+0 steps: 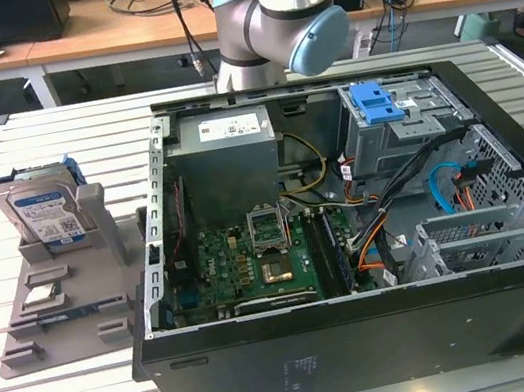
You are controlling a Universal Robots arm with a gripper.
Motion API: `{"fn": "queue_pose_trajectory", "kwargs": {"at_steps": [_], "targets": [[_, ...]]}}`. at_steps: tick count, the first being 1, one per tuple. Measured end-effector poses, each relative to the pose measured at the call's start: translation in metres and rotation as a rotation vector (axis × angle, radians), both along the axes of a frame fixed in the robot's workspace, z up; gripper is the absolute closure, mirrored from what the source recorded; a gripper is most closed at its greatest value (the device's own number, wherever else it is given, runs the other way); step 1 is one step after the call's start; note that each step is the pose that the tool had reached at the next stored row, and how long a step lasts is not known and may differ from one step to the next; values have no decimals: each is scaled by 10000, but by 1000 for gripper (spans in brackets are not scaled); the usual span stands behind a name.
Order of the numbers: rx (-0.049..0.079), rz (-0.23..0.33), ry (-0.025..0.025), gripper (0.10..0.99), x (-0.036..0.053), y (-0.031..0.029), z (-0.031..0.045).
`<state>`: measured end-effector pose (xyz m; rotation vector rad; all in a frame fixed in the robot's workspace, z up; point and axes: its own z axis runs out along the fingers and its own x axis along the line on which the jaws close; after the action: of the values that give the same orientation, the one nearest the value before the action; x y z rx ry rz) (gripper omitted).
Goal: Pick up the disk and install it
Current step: 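Pick up the disk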
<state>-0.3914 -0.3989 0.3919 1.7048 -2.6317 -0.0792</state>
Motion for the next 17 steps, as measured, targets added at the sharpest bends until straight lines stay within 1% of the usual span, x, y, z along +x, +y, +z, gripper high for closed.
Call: {"fn": "queue_pose_trajectory", "kwargs": {"at_steps": [8,13,17], "targets": [[0,775,0,980,0,0,0],[0,1462,0,980,0,0,0],[0,1757,0,980,0,0,0]]}}
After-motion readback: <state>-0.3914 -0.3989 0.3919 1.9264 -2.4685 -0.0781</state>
